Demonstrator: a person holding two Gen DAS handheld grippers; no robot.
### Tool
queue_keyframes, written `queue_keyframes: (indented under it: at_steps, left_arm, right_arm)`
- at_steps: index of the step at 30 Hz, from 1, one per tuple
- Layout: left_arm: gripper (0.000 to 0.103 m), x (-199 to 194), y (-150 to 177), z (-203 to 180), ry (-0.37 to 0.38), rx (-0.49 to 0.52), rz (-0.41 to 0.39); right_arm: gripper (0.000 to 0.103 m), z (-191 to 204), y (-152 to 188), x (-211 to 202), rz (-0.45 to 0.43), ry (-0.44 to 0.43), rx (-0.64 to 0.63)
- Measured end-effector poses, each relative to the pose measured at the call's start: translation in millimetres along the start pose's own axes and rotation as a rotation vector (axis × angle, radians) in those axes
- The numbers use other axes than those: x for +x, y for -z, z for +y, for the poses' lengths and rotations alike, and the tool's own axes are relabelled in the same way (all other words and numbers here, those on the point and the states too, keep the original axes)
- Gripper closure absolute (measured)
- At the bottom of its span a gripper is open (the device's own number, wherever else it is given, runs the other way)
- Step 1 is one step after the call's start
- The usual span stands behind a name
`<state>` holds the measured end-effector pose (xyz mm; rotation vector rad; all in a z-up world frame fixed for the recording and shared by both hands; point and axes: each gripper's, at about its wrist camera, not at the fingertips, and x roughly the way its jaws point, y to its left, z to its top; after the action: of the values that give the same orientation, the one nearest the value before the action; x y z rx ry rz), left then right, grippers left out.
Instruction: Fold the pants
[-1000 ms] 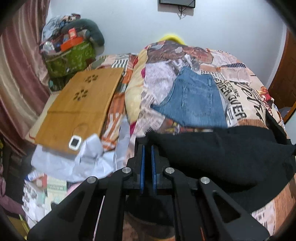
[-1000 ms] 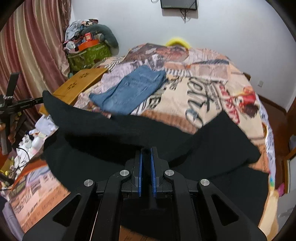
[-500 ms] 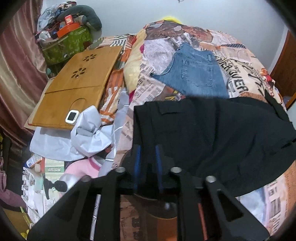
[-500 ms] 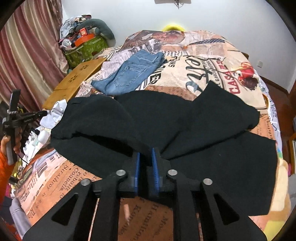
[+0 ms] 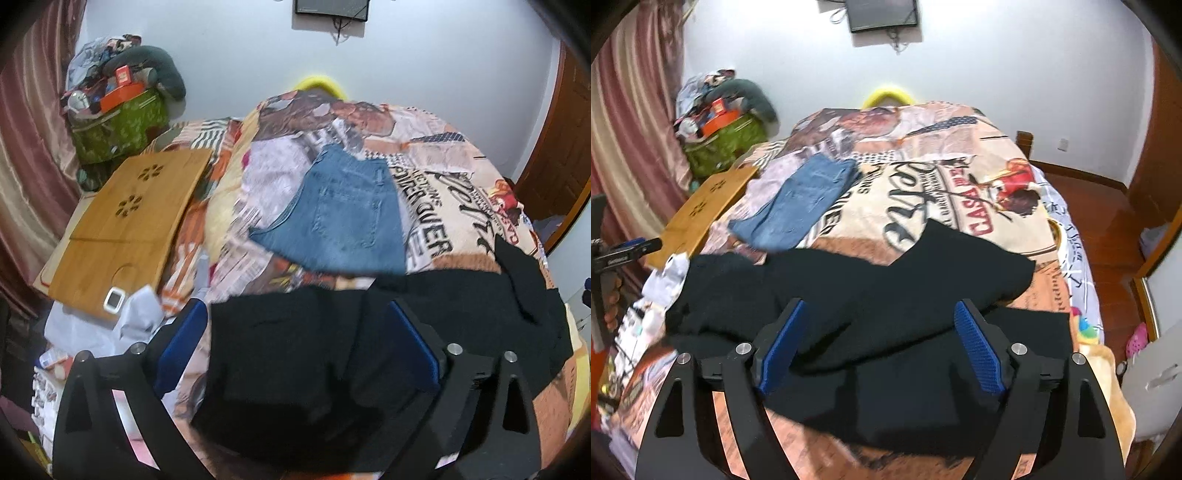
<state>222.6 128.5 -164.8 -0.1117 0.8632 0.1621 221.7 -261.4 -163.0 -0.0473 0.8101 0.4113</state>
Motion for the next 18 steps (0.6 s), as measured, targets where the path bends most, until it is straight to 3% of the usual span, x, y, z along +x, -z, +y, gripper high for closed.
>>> queue_keyframes:
  at_steps: [10, 18]
  left_arm:
    - [0.004, 46, -27, -49, 0.009, 0.090, 0.031]
    - [0.004, 94, -33, -80, 0.001, 0.150, 0.082]
  right_arm:
    - [0.024, -30, -32, 47, 0.028, 0.037, 0.011]
    - [0.024, -53, -52, 115, 0.099, 0.064, 0.003]
